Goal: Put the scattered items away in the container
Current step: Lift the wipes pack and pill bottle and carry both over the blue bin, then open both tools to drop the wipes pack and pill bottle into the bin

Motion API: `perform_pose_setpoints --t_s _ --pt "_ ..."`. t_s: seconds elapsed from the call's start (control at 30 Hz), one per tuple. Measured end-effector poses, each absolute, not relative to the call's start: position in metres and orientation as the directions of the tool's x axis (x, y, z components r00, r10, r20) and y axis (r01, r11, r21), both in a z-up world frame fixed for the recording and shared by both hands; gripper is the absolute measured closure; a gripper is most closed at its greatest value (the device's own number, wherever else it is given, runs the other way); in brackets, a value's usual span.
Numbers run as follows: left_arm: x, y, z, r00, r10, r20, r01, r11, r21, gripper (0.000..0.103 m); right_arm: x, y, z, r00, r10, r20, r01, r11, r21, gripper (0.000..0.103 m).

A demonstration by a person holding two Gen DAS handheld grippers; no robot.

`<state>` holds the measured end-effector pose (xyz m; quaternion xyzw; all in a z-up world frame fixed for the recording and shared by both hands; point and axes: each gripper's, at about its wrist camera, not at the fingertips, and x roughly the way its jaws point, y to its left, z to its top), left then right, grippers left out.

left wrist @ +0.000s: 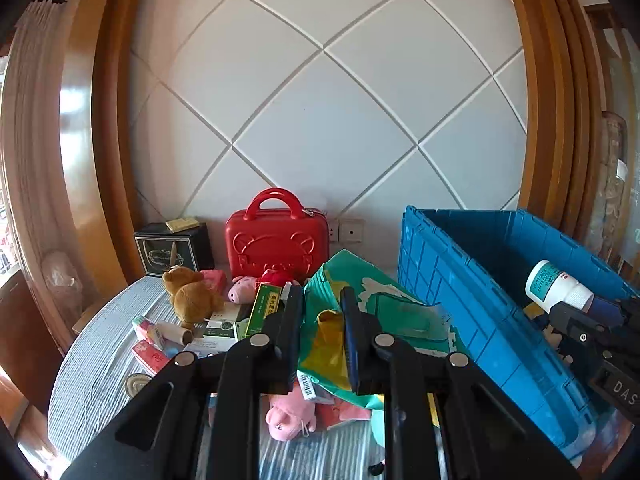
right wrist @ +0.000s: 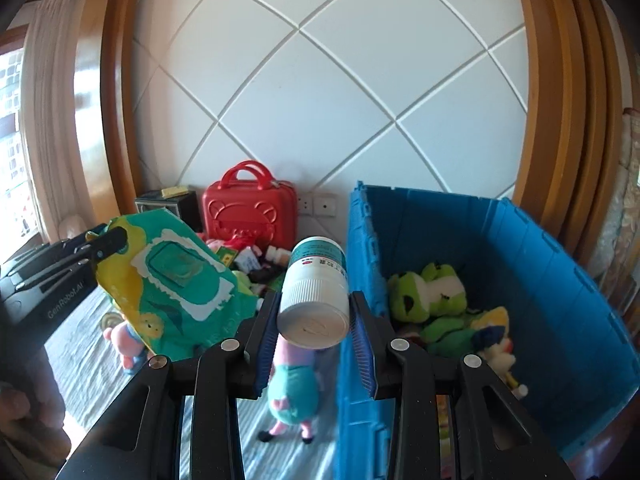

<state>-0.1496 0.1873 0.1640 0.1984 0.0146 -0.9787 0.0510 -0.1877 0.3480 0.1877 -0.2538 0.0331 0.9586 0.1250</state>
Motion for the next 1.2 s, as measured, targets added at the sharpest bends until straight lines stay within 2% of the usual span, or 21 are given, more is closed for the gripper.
perform_pose_setpoints --t_s 0.13,0.33,0.43,0.57,0.8,1.03,1.2 --pt "-0.159 0.221 0.189 -0.925 -0.071 -0.372 0.077 -0.997 -0.001 0.085 -0.179 0.386 0.203 -0.842 0.255 -0.475 -0.296 -0.955 0.011 0.069" --pt "-0.184 0.272 0.215 -0.932 0.037 -0.361 -0.039 -0.999 -0.002 0.085 -0.173 0.436 0.219 -0.809 0.349 -0.472 -0.397 -0.918 0.002 0.069" --pt "-0.2 0.299 0.223 -0.921 0.079 -0.382 -0.086 -0.996 0.003 0.085 -0.171 0.457 0.225 -0.785 0.405 -0.469 -0.442 -0.896 -0.033 0.069" --pt "-0.231 0.337 0.227 -0.881 0.145 -0.449 -0.158 -0.987 -0.008 0.085 -0.175 0.496 0.228 -0.749 0.43 -0.503 -0.478 -0.878 -0.04 0.069" --pt "-0.314 0.41 0.205 -0.766 0.152 -0.625 -0.2 -0.98 0.008 0.085 -0.208 0.585 0.203 -0.648 0.444 -0.618 -0.494 -0.863 -0.102 0.069" --pt "-0.385 0.469 0.127 -0.542 0.1 -0.834 -0.231 -0.972 0.034 0.085 -0.25 0.663 0.132 -0.487 0.332 -0.808 -0.425 -0.898 -0.113 0.069" --pt "-0.404 0.488 0.062 -0.368 0.021 -0.929 -0.248 -0.966 0.076 0.085 -0.266 0.678 0.067 -0.354 0.214 -0.91 -0.372 -0.925 -0.072 0.069"
